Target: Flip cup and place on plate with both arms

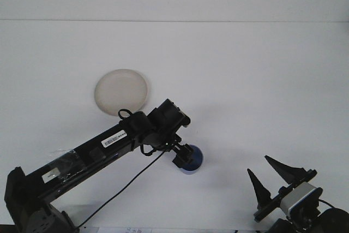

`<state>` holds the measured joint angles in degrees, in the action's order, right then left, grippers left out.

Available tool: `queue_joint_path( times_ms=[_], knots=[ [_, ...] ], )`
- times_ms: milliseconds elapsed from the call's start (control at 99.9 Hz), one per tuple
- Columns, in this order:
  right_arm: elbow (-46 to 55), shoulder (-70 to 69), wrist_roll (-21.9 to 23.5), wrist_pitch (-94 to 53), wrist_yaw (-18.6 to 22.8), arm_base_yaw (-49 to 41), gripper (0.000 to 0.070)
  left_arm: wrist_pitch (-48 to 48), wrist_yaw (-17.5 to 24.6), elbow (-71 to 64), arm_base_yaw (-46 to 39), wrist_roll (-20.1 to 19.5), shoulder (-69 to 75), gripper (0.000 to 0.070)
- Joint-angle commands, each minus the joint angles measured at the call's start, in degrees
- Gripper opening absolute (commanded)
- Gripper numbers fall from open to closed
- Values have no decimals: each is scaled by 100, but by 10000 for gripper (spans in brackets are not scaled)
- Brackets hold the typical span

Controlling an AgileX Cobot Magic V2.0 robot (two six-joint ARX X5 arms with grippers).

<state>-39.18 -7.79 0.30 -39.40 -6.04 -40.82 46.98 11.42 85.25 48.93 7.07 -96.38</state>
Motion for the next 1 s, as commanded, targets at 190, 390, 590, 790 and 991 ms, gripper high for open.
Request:
queue_joint_path(
  times_ms=[190, 390, 590, 790, 991],
  knots=[
    [-22, -13, -9, -11, 0, -42, 398, -74, -151, 155, 212, -168, -527, 449],
    [-22, -13, -9, -9, 0, -42, 398, -44, -258, 155, 310, -251, -643, 119],
    [-22, -13, -7, -9, 0, -42, 398, 81, -264, 219, 363, -426, -640, 10],
    [-22, -13, -7, -9, 0, -42, 398, 424, -533, 573, 214, -667, -452, 9],
    [-22, -13, -7, -11, -2, -42, 398, 1032, -1104, 1276, -509, -1003, 136, 7]
  ],
)
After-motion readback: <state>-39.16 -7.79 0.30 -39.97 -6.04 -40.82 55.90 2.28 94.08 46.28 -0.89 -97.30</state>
